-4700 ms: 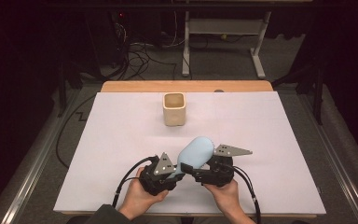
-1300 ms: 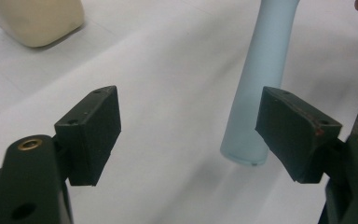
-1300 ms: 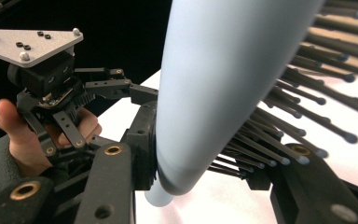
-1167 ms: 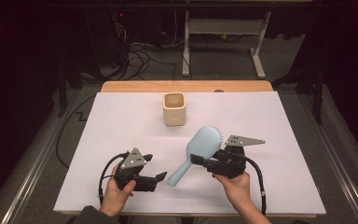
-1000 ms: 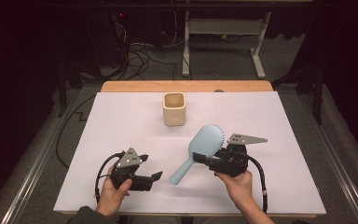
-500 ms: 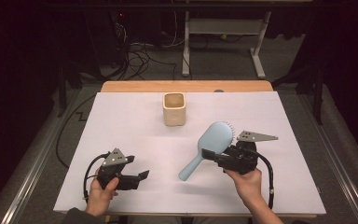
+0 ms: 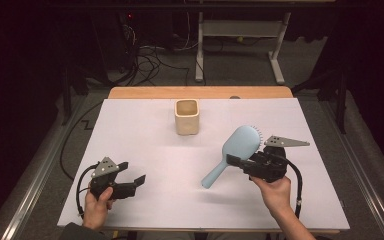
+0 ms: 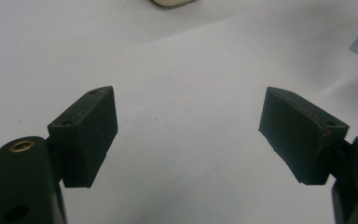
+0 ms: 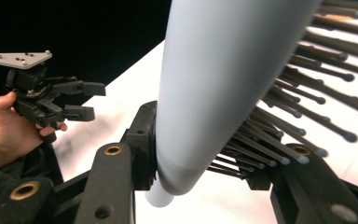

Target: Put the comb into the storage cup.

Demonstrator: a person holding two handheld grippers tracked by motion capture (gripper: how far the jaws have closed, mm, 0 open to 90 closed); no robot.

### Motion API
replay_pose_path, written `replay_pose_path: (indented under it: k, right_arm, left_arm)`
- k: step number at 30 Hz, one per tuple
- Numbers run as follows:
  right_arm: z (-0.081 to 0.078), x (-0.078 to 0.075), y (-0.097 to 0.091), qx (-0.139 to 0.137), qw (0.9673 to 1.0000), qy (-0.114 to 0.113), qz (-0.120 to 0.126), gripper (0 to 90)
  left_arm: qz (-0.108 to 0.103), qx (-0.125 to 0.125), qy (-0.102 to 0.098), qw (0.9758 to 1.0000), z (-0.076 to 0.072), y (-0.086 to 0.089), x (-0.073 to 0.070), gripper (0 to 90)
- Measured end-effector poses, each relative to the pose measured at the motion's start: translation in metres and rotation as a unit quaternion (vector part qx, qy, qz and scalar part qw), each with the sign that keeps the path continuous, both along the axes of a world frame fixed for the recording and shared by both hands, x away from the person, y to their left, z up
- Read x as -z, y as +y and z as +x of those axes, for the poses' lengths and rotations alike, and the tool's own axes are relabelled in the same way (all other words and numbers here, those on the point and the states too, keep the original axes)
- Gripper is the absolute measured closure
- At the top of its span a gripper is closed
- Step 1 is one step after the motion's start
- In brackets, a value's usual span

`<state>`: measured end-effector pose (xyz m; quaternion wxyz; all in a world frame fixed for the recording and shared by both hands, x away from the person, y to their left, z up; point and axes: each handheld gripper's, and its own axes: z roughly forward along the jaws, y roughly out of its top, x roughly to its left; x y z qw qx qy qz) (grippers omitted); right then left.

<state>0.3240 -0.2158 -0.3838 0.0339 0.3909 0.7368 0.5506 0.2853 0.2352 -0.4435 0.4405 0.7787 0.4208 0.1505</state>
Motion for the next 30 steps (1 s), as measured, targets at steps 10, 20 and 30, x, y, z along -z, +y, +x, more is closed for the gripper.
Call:
replay_pose_path:
  k: [10, 20, 30]
  right_arm:
    - [0.013, -0.011, -0.007, 0.015, 0.9996, -0.001, -0.024, 56.6]
    - [0.024, -0.022, -0.007, 0.024, 0.999, -0.005, -0.037, 56.6]
    - [0.035, -0.028, -0.007, 0.032, 0.9983, -0.007, -0.048, 56.6]
  left_arm:
    - [-0.019, -0.007, -0.025, 0.9995, 0.002, 0.014, 0.008, 18.5]
    - [-0.021, -0.018, -0.043, 0.9987, 0.001, 0.022, 0.01, 16.5]
    - [-0.039, -0.029, -0.06, 0.997, -0.001, 0.031, 0.011, 15.8]
